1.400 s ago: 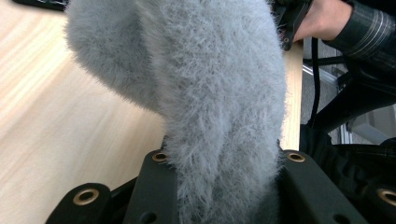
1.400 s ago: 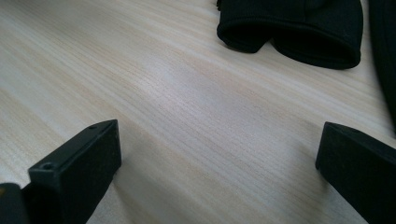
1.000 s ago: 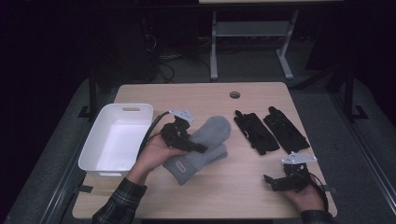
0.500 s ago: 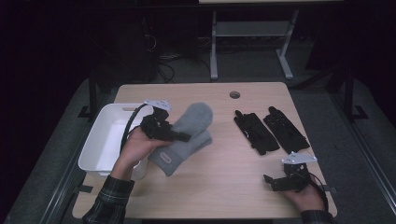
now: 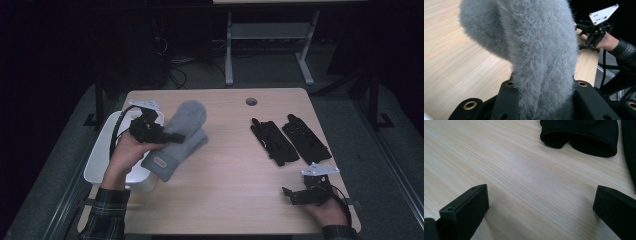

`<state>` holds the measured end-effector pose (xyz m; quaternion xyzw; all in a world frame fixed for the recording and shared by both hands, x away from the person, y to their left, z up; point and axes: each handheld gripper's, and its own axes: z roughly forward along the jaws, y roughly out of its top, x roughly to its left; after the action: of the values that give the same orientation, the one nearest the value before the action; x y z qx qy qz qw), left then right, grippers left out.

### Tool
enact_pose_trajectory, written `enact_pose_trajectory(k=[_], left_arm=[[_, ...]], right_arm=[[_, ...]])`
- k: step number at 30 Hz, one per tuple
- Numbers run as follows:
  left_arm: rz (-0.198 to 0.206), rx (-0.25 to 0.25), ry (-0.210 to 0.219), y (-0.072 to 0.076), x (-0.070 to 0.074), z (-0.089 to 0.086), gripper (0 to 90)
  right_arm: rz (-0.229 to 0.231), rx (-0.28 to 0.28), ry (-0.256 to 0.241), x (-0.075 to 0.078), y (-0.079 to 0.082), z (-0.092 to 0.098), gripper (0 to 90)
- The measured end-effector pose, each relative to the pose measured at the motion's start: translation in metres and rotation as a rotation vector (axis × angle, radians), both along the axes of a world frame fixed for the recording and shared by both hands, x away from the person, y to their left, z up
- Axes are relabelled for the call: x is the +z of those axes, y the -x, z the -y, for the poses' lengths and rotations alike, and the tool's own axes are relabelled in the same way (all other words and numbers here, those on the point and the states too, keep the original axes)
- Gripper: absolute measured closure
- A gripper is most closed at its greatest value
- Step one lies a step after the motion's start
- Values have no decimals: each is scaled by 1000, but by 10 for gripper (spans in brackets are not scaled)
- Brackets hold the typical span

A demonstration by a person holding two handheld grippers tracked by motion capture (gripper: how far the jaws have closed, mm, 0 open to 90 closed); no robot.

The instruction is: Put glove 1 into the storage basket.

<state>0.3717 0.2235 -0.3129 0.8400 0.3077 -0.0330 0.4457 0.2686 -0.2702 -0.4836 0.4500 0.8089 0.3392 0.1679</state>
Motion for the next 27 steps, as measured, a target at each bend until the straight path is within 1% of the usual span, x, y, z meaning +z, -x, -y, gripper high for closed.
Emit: enact_pose_trajectory(k=[1,3,4,5,7,8,9,15,20,23,24,27], left_arm=[[-4,21,5,0,1,-6,692],[-2,25,6,0,2,-9,692],[-4,33,18,-1,3,-15,692],[-4,33,18,-1,3,-15,692],[3,37,19,-1,5,-20,692],[4,45,23,-1,7,-25,692],[4,45,23,-1,7,-25,692],[12,93,38,-1,10,-46,692],[9,142,45,-3,8,-66,692],[9,173,41,-4,7,-77,692],[4,194,36,-4,5,-83,692],[-1,219,29,-6,2,-91,692]], right_arm=[[1,1,2,0,0,0,1],[1,0,1,0,0,0,1],[1,0,1,0,0,0,1],[1,0,1,0,0,0,1],[1,0,1,0,0,0,1],[1,0,1,0,0,0,1],[1,0,1,0,0,0,1],[3,1,2,0,-1,1,1],[3,1,2,0,-1,1,1],[3,1,2,0,-1,1,1],[3,1,2,0,-1,1,1],[3,1,2,0,-1,1,1]])
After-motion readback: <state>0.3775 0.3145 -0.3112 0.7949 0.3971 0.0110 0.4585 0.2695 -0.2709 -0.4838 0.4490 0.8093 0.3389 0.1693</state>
